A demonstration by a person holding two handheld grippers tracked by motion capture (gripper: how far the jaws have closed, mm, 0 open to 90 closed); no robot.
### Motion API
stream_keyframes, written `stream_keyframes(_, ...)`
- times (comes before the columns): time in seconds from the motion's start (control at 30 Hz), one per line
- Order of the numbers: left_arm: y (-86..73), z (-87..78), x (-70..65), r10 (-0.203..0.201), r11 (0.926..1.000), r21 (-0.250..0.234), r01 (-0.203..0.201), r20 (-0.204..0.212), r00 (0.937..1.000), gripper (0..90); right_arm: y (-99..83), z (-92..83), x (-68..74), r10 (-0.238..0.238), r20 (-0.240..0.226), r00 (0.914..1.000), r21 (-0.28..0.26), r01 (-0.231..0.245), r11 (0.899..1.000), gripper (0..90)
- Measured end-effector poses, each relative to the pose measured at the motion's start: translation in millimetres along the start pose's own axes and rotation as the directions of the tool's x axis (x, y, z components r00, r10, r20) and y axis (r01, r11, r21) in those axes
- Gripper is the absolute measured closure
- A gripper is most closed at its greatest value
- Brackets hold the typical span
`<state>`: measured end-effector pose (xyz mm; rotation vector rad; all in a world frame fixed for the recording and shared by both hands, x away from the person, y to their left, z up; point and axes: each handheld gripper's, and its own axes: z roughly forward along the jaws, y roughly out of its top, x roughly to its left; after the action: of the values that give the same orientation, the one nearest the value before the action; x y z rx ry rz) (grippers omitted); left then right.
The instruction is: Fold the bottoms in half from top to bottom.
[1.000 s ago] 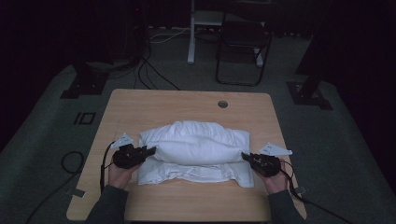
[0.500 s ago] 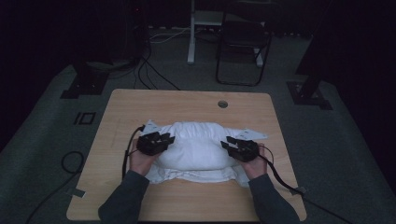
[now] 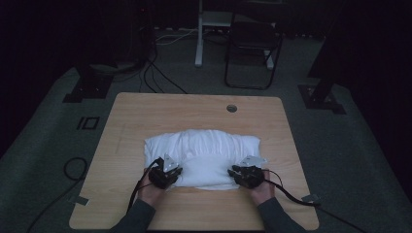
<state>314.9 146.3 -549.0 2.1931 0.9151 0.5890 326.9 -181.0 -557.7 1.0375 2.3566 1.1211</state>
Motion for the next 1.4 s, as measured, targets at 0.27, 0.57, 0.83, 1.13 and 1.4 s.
stream_keyframes(0.27, -8.9, -2.0, 8.1, -0.018, 0.9998, -0.003, 0.018, 0.013, 0.9998, 76.3, -10.7, -4.0, -1.3, 0.04, 0.005, 0.9992, 0.013, -0.041, 0.999, 75.9)
stream_keyframes(0.57, -15.0, -9.3, 14.9, -0.081, 0.9967, 0.009, 0.081, 0.013, 0.9966, 76.9, -15.1, -8.3, 13.5, 0.039, -0.041, 0.9984, 0.027, -0.038, 0.999, 78.0)
stream_keyframes(0.83, -14.4, -27.0, 25.5, -0.145, 0.9729, -0.174, 0.152, 0.055, 0.9879, 47.4, -16.0, -5.8, 21.6, 0.007, -0.026, 0.9996, 0.001, -0.007, 1.0, 71.7)
stream_keyframes(1.13, -25.4, -15.9, 64.6, -0.37, 0.9275, -0.119, 0.354, -0.152, 0.9167, 16.3, -16.7, -5.4, 20.8, 0.013, -0.033, 0.9994, -0.008, -0.013, 1.0, 71.0)
stream_keyframes(1.4, -30.5, -2.6, 70.4, -0.406, 0.9139, -0.058, 0.402, -0.146, 0.9021, 11.8, -17.7, -5.5, 20.4, 0.012, -0.038, 0.9992, -0.014, -0.012, 1.0, 70.4)
